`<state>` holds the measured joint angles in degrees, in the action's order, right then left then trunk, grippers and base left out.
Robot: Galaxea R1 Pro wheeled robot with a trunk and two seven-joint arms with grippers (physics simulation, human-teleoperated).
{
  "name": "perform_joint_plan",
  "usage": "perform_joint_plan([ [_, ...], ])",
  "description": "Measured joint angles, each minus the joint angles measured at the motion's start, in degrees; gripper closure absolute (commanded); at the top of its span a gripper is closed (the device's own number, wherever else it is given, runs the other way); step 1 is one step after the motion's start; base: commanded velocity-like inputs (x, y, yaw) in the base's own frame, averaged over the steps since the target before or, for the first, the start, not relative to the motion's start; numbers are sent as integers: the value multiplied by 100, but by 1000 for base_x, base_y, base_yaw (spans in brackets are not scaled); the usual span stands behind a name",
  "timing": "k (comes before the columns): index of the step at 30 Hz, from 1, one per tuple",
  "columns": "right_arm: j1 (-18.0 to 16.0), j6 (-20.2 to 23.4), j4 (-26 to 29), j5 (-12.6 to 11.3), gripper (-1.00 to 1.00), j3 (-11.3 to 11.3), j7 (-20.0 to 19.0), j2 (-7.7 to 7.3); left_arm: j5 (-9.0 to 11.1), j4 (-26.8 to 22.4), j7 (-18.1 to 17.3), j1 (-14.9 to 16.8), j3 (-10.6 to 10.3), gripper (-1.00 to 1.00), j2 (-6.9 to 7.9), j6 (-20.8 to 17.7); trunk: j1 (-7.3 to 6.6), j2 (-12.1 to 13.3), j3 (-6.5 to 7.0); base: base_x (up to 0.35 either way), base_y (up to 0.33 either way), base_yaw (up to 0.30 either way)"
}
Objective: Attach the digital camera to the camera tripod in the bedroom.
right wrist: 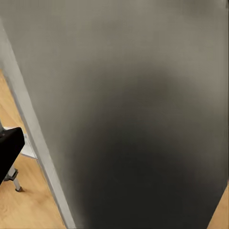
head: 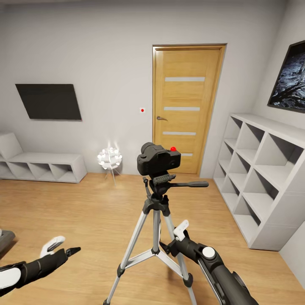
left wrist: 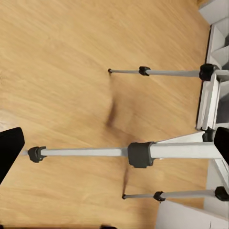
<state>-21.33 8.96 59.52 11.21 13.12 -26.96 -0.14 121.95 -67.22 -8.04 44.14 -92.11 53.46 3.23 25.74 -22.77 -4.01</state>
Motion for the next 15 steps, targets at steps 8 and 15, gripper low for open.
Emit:
perform_joint_plan([
  [8, 2, -93, 67, 2, -100, -12, -9, -10, 35, 178, 33, -91, 2, -100, -147, 24, 0, 0, 0, 0, 0, 0],
  [15, 19, -102, 158, 2, -100, -8, -12, -12, 47, 308, 39, -179, 3, -100, -172, 32, 0, 0, 0, 0, 0, 0],
])
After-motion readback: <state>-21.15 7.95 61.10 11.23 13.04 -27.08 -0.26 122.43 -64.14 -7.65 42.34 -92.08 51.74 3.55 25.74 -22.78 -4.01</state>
